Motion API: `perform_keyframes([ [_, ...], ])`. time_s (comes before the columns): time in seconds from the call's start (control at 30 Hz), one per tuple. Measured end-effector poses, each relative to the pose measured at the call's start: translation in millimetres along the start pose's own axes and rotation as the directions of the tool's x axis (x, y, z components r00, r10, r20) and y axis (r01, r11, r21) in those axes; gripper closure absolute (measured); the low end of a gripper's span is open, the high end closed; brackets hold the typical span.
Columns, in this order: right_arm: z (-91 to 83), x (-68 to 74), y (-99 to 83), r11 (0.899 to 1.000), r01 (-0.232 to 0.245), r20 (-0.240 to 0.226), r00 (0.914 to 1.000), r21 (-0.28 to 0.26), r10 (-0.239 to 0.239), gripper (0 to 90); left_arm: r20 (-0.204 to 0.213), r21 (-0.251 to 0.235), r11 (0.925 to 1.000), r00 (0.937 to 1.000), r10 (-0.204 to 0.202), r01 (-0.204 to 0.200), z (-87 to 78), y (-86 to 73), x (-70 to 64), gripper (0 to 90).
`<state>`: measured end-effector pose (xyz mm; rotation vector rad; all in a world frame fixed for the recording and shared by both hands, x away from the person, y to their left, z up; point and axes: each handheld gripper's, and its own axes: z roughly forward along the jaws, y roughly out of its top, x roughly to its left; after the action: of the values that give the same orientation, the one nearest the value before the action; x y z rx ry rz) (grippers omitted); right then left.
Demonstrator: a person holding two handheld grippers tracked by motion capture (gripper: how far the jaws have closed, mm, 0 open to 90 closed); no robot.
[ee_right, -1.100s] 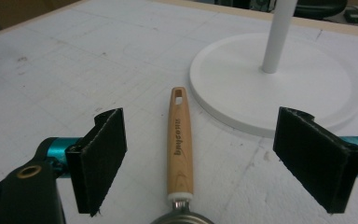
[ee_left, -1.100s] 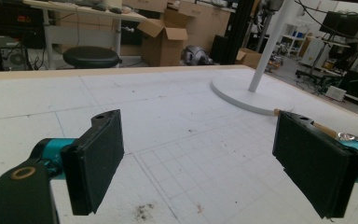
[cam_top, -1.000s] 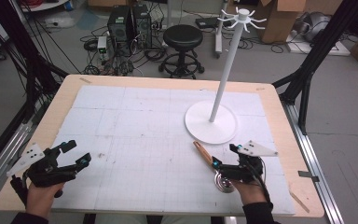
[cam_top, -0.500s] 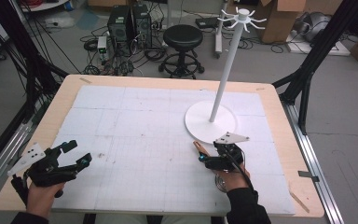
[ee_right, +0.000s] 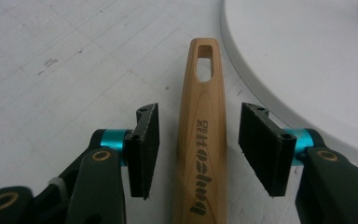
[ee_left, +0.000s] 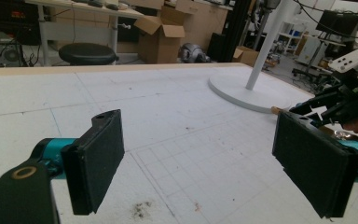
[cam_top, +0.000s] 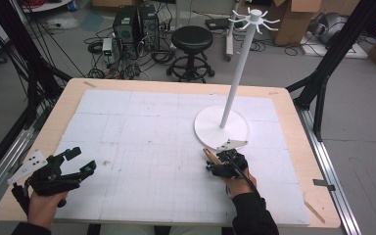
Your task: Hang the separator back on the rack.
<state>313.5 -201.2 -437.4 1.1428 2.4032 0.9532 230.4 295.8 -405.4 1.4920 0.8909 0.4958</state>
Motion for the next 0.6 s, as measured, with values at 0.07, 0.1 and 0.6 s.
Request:
perform_keyframes([
  [0.07, 0.7, 0.1, 0.2, 1.000, 0.002, 0.000, 1.0000, 0.005, -0.002, 50.4, 0.001, -0.001, 1.0000, 1.0000, 0.000, 0.000, 0.0, 0.0, 0.0, 17.0],
  [0.1, 1.1, 0.1, 0.2, 1.000, 0.001, 0.000, 1.0000, 0.005, -0.001, 51.4, 0.001, -0.001, 1.0000, 1.0000, 0.000, 0.000, 0.0, 0.0, -0.1, 17.0],
  [0.6, 1.6, -1.4, 1.6, 1.000, -0.007, 0.021, 0.9998, 0.024, 0.006, 61.0, 0.004, -0.001, 1.0000, 1.0000, -0.001, 0.001, 0.4, 0.0, -0.3, 17.1],
])
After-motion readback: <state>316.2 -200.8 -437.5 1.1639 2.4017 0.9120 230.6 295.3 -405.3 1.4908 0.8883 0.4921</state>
